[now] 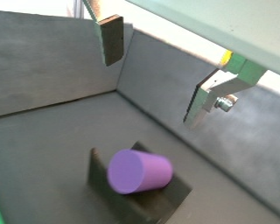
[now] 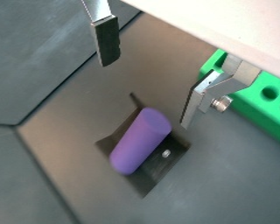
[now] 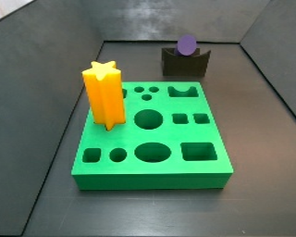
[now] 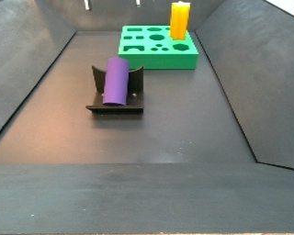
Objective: Pick up the round object. Move up. Place the round object on the fixture. Regrasp the round object. Move to above the board. Insert the round object.
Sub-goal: Regrasp the round object.
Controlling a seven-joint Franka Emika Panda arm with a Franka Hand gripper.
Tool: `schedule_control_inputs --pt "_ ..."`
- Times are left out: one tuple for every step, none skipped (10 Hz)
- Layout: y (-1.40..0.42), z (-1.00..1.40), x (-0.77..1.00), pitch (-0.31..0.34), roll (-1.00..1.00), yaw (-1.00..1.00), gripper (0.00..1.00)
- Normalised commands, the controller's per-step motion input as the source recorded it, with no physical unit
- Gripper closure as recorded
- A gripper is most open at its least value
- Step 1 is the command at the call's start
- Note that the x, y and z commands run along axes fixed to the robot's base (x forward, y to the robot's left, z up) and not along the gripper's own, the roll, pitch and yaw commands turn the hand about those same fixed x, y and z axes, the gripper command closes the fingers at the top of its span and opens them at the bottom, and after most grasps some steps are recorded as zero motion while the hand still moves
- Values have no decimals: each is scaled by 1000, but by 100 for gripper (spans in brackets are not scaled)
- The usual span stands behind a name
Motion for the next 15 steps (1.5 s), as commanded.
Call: schedule_control_inputs --pt "-26 -6 35 21 1000 37 0" --pt "-26 -13 53 39 1000 42 0" --pt "-28 -15 67 56 1000 48 0" --pt "-34 -12 80 86 1000 63 0" --pt "-35 -11 83 102 1000 72 0" --pt "-37 -17 88 134 944 103 0" --pt "-38 -15 91 131 746 114 0" --pt "-40 -18 94 119 485 134 0" --pt "-33 -13 91 109 374 142 0" --pt "-26 -5 75 76 236 158 0" --pt "75 -1000 29 60 170 213 0" --pt "74 -1000 32 35 148 210 0" --pt "67 -1000 47 -14 130 186 0" --pt "61 -1000 55 -48 109 166 0" --pt "59 -1000 62 -81 95 137 0"
